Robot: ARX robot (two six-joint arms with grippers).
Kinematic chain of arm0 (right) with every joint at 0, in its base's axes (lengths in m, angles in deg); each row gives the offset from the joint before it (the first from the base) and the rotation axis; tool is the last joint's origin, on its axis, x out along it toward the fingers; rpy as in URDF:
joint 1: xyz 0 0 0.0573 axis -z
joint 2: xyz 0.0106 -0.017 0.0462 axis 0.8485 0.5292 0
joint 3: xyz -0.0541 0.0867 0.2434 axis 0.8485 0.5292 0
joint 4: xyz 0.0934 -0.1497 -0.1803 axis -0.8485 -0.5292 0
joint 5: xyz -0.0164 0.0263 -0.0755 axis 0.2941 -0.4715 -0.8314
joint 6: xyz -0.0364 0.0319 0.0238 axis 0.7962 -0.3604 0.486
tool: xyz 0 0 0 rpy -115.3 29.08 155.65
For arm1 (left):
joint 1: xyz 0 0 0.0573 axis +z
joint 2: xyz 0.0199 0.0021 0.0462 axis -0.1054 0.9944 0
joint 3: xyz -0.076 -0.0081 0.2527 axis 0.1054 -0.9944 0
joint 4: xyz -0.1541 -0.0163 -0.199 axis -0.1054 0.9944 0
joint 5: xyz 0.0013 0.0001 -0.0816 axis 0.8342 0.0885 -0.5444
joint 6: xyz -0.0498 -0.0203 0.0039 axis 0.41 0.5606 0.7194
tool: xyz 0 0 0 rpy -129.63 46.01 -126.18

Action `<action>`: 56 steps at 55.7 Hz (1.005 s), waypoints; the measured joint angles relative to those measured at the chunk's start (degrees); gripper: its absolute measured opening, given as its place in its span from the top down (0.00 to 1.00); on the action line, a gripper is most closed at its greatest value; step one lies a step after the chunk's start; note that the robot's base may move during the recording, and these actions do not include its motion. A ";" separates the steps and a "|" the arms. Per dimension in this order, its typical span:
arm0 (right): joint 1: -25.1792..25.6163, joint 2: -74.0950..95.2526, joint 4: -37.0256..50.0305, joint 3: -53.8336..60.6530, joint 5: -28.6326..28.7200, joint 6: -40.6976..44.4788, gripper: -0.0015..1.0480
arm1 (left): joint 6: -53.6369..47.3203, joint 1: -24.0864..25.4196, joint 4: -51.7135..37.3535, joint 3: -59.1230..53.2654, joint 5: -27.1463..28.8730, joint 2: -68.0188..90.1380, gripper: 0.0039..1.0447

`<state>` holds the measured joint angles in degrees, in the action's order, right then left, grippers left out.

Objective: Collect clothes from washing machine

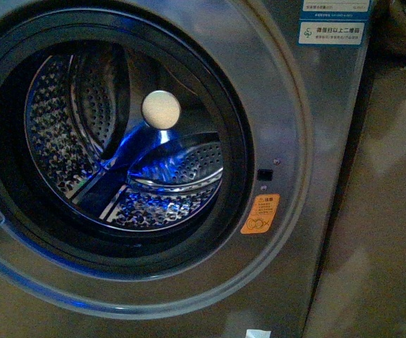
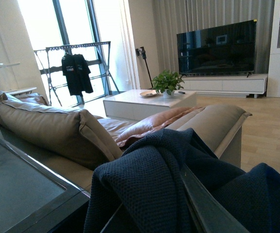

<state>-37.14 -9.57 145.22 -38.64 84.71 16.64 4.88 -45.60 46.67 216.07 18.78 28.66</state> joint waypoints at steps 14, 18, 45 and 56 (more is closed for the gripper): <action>-11.89 3.52 -5.01 -3.74 0.33 4.92 0.07 | 0.00 0.00 0.00 0.00 0.02 0.00 0.94; -17.05 3.34 -7.02 -3.76 -0.31 5.57 0.07 | 0.00 0.02 0.00 0.00 0.04 0.00 0.94; -30.58 5.64 -13.49 -8.81 -18.82 8.37 0.07 | 0.00 0.02 0.00 0.22 0.11 0.00 0.94; -37.40 9.62 -18.25 -13.40 -28.41 12.79 0.07 | 0.00 0.02 0.00 0.31 0.24 0.00 0.94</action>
<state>-74.54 0.05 126.96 -52.04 56.29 29.43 4.88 -45.58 46.67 216.37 19.02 28.66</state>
